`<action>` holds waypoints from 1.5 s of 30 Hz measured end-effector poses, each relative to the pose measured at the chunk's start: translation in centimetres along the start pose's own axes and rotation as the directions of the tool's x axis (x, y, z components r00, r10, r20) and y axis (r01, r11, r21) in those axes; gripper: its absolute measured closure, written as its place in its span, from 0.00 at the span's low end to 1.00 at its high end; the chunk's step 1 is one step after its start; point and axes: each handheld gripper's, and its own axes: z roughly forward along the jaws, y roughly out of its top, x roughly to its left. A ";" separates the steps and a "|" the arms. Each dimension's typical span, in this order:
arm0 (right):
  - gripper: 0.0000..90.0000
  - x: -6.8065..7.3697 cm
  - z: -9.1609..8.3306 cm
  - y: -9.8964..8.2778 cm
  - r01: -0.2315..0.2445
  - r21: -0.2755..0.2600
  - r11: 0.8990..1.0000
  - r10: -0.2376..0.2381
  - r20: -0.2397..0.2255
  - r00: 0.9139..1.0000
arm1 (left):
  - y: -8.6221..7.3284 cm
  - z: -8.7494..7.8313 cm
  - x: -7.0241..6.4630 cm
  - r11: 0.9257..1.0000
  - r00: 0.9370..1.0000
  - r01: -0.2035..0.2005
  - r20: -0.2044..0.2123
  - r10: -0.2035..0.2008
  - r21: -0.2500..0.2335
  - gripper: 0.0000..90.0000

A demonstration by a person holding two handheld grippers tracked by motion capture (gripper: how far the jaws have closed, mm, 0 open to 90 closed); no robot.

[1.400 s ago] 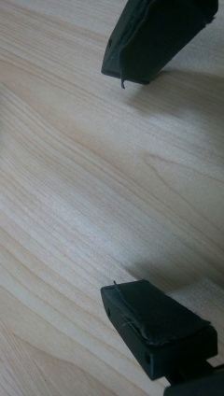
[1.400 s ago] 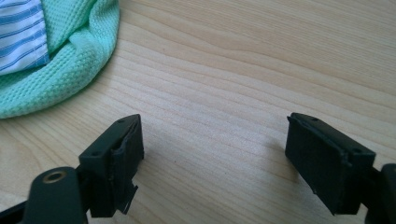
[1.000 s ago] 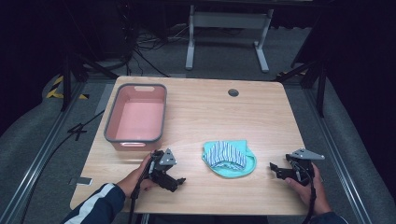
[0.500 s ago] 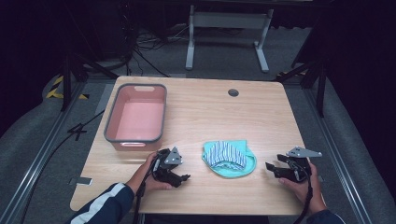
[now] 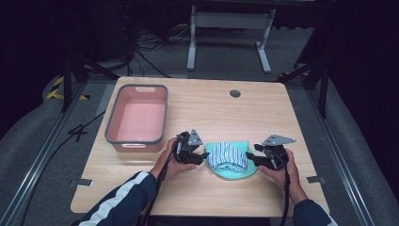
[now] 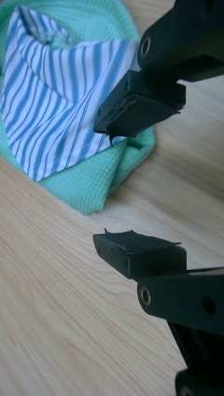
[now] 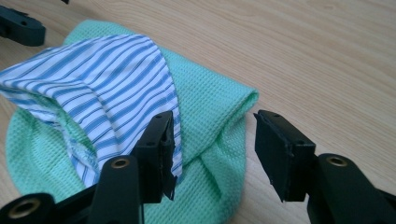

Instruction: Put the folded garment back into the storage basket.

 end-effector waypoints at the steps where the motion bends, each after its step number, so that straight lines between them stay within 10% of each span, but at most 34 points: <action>1: 0.53 0.0 0.3 0.0 -0.002 0.005 1.000 0.002 -0.001 1.000 | 0.0 0.3 0.1 1.000 1.000 0.010 0.002 -0.010 -0.004 0.45; 10: 0.46 0.4 2.3 -0.8 -0.004 0.070 0.998 0.005 -0.018 1.000 | -0.2 2.7 0.2 0.999 0.996 0.045 0.078 -0.046 0.026 0.35; 27: 0.52 1.3 2.2 -0.9 -0.004 0.073 0.997 0.005 -0.011 1.000 | -0.4 2.5 -0.1 0.999 0.998 0.039 0.050 -0.041 0.030 0.35; 34: 0.32 0.9 2.3 -1.3 -0.048 0.061 0.997 0.046 0.039 0.998 | -0.4 2.6 -0.2 0.999 0.998 0.044 0.053 -0.045 0.024 0.35; 45: 0.74 1.6 2.0 -0.9 -0.011 0.074 0.997 0.014 -0.052 0.999 | -0.4 2.5 -0.3 0.999 0.998 0.034 0.060 -0.036 0.024 0.40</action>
